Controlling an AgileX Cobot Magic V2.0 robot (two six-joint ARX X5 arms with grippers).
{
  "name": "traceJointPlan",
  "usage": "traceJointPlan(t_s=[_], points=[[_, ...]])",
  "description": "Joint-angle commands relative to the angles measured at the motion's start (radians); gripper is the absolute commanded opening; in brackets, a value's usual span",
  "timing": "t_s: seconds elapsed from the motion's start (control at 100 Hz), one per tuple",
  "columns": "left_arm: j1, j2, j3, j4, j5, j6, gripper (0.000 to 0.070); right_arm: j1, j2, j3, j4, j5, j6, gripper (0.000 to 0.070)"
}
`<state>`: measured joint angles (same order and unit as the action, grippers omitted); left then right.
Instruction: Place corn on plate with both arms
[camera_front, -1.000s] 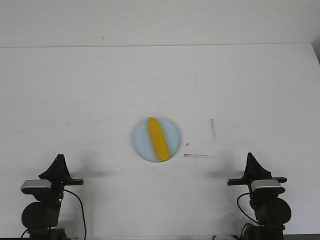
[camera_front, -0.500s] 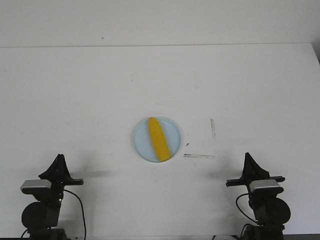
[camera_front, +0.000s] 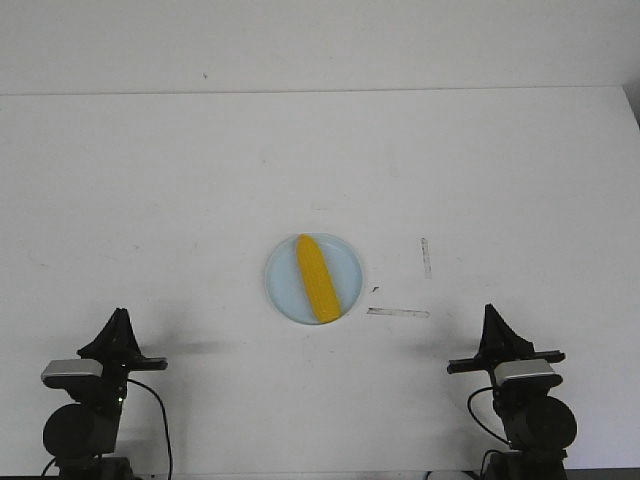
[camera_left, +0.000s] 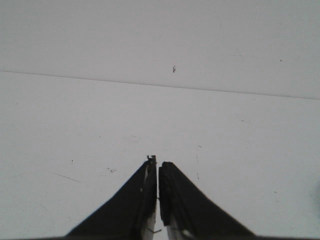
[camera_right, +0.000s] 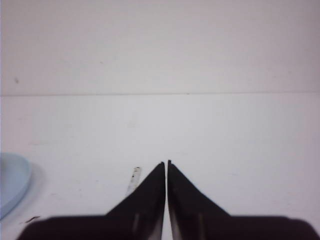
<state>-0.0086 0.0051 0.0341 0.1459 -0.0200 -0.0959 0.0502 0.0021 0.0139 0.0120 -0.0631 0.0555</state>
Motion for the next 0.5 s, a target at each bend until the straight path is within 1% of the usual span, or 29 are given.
traceJointPlan(t_s=[0.0,0.49], points=[[0.001,-0.002,-0.021,0.012,0.002,-0.003,0.0001,-0.001,-0.001,-0.002,0.013,-0.018,-0.005,0.0007],[0.001,-0.002,-0.021,0.012,0.002,-0.003,0.0001,-0.005,-0.001,-0.002,0.018,-0.015,-0.005,0.0007]])
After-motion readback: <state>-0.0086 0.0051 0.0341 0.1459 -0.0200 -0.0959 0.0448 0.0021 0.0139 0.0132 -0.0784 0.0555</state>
